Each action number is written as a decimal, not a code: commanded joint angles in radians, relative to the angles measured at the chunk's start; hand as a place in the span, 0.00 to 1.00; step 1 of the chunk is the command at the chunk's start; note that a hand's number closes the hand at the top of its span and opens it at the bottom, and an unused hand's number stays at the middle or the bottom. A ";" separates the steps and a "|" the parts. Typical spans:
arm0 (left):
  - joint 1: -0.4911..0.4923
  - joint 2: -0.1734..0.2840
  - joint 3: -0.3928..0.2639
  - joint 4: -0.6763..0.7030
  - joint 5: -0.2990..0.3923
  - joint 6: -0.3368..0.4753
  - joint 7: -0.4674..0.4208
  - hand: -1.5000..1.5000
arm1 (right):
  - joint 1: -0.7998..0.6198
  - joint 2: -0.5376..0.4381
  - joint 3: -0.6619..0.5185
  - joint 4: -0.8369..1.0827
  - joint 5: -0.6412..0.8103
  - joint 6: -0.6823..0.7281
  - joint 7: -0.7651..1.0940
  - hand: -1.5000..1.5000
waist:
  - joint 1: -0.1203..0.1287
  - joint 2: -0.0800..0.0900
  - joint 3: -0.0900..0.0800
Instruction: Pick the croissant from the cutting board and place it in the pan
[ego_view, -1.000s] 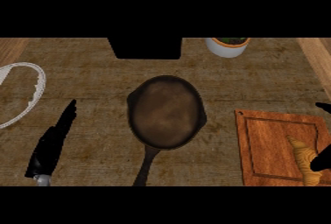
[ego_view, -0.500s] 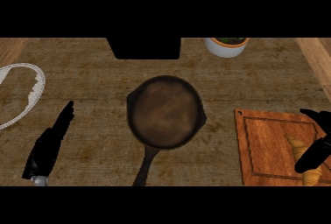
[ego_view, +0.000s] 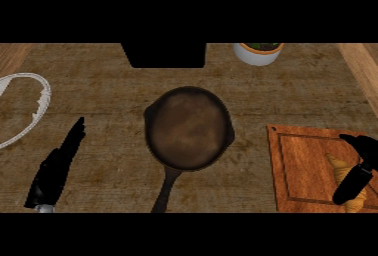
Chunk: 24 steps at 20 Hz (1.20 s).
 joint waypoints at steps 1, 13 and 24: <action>-0.021 -0.035 0.009 0.072 -0.022 0.009 -0.042 0.50 | 0.011 0.037 0.017 -0.019 0.010 0.043 0.152 0.00 | -0.005 0.001 0.000; 0.014 -0.029 0.079 0.017 -0.011 -0.081 -0.045 0.50 | -0.017 0.143 -0.017 0.200 0.200 0.006 -0.039 0.00 | 0.002 0.001 0.000; -0.010 -0.096 0.103 0.097 -0.070 -0.102 -0.080 0.50 | 0.071 0.183 -0.135 0.229 0.287 -0.016 -0.217 1.00 | -0.005 0.001 0.000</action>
